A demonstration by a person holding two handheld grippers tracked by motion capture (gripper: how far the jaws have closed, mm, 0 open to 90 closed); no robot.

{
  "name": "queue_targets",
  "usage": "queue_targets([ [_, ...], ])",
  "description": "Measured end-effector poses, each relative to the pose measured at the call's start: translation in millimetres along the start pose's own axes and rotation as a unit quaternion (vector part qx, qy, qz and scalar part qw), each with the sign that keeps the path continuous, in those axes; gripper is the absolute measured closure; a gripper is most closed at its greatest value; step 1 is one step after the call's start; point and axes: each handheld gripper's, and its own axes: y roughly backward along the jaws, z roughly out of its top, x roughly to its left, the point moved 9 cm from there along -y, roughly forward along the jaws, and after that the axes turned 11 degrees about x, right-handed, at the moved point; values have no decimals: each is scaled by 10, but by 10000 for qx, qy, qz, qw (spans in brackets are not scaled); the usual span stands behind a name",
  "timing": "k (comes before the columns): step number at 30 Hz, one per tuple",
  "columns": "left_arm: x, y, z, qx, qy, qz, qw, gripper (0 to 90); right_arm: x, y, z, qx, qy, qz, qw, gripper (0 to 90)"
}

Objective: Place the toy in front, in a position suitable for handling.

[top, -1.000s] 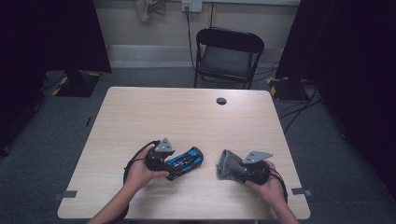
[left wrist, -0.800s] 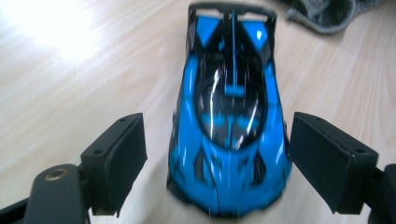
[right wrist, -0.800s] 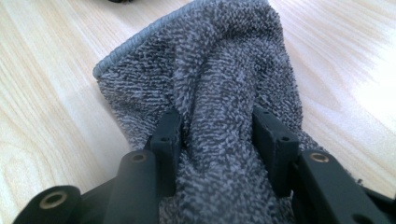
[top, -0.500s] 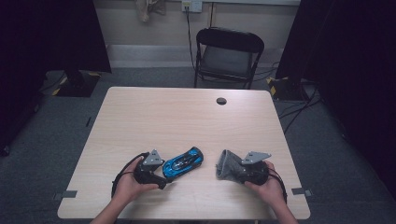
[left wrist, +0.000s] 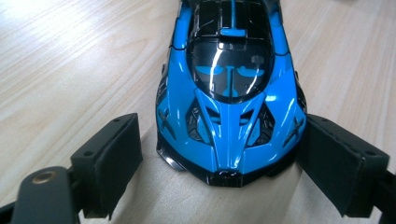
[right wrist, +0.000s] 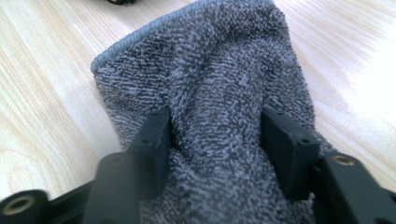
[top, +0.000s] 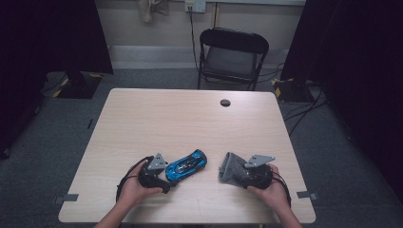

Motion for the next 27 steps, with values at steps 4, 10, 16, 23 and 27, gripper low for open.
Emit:
queue_targets([
  [4, -2, -7, 3, 25, -44, -23, 10000, 129, 29, -10, 17, 49, 47, -34, 10000, 348],
  [10, -24, 13, 7, -59, -126, -86, 9999, 209, 73, 16, 84, 62, 226, -116, 9997, 185],
  [16, -26, 13, 6, -63, -133, -85, 9999, 229, 79, -44, 99, 182, 341, -152, 9991, 258],
  [23, -26, 13, 7, -66, -135, -81, 9999, 228, 104, -39, 93, 68, 364, -42, 9993, 564],
  [27, -18, 1, 13, -42, -98, -54, 9999, 193, 76, -32, 95, 127, 427, -199, 9988, 666],
])
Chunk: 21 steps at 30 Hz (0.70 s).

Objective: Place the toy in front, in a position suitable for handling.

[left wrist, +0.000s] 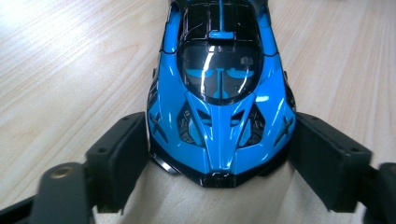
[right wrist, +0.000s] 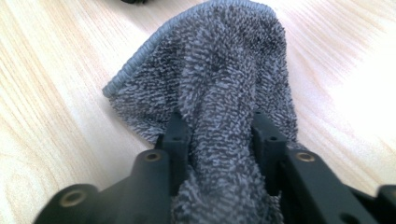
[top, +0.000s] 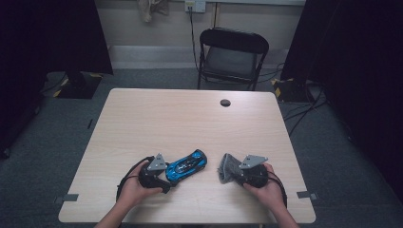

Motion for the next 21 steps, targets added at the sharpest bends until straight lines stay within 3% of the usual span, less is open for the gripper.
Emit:
queue_targets([
  [4, -4, -19, 16, 28, 1, -7, 10000, 156, 2, 8, 30, 16, -76, -34, 10000, 705],
  [7, 2, -8, 16, -13, 35, -9, 10000, 197, 44, 62, 122, -106, -84, 48, 9999, 708],
  [8, -6, -4, 16, -23, -59, -41, 10000, 219, 62, 86, 158, -162, -46, 61, 9998, 708],
  [13, -5, -4, 17, -25, -54, -42, 10000, 229, 272, 198, 465, -447, 63, 337, 9984, 707],
  [21, -5, -15, 32, -37, -50, -31, 10000, 230, 548, 113, 971, -720, 317, 630, 9949, 707],
])
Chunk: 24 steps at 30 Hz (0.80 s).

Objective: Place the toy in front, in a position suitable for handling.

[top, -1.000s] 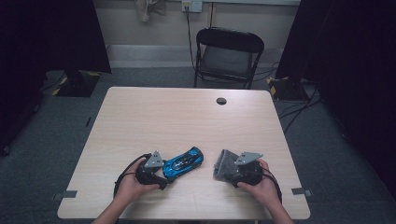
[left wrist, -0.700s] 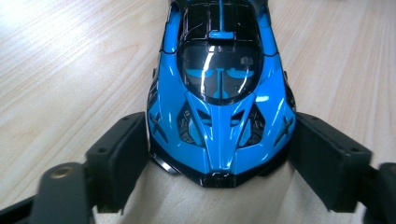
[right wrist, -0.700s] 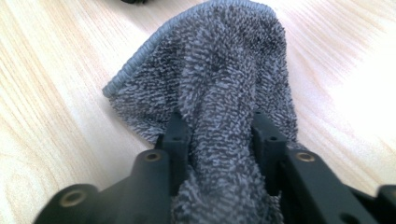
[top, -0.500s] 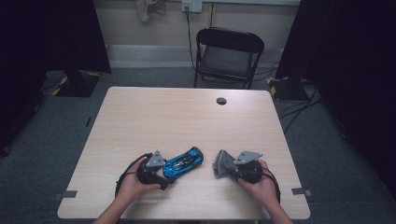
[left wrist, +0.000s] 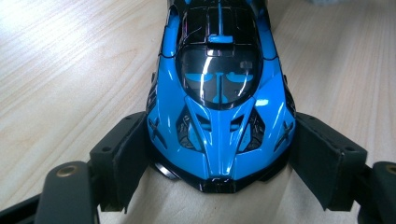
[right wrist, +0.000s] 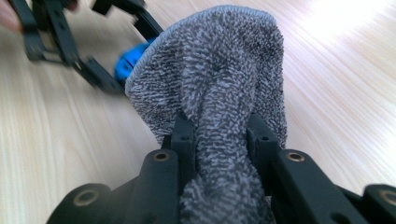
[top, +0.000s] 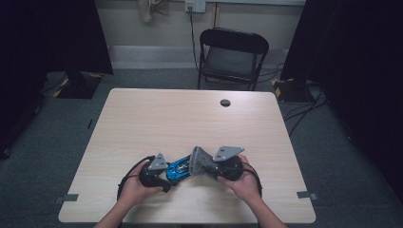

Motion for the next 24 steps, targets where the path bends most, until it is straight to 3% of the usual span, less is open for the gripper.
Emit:
queue_targets([
  [4, -6, -35, 45, -4, 33, 11, 10000, 230, 129, -145, 178, 56, 182, 131, 9997, 706],
  [8, -7, -60, 78, -1, 71, 65, 10000, 232, 177, -257, 260, 163, 318, 93, 9993, 705],
  [14, -8, -63, 82, 7, 72, 63, 10000, 233, 219, -422, 304, 272, 287, 120, 9991, 701],
  [17, -7, -63, 83, 6, 75, 63, 10000, 233, 270, -471, 316, 200, 265, 163, 9993, 698],
  [22, -9, -68, 91, -9, 93, 63, 9999, 233, 394, -510, 382, 193, 415, 266, 9986, 697],
  [24, -4, -67, 91, -3, 78, 80, 9999, 233, 407, -558, 381, 310, 542, 140, 9979, 698],
])
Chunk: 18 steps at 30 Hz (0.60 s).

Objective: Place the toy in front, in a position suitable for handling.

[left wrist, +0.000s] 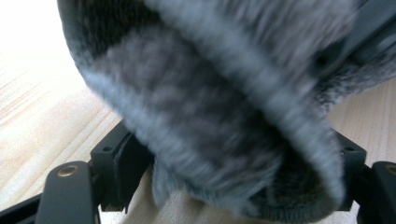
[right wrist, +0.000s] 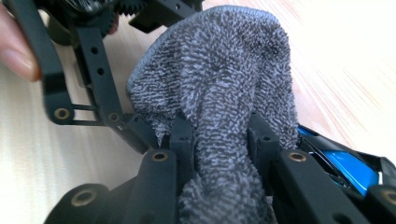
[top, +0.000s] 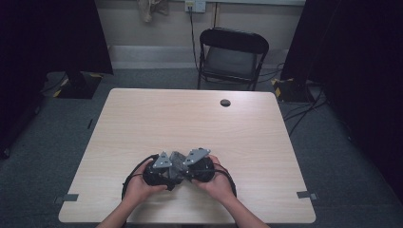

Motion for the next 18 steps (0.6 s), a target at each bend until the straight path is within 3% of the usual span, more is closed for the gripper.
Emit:
queue_targets([
  [3, -6, -3, 3, 1, 15, -5, 10000, 234, -28, -6, 3, 7, -108, 18, 9999, 702],
  [12, -3, -3, 3, 18, 0, 12, 10000, 234, -311, 80, -99, 219, -268, -386, 9987, 704],
  [18, -8, -5, 4, 9, 11, 0, 10000, 234, -445, 106, -201, 243, -462, -478, 9975, 704],
])
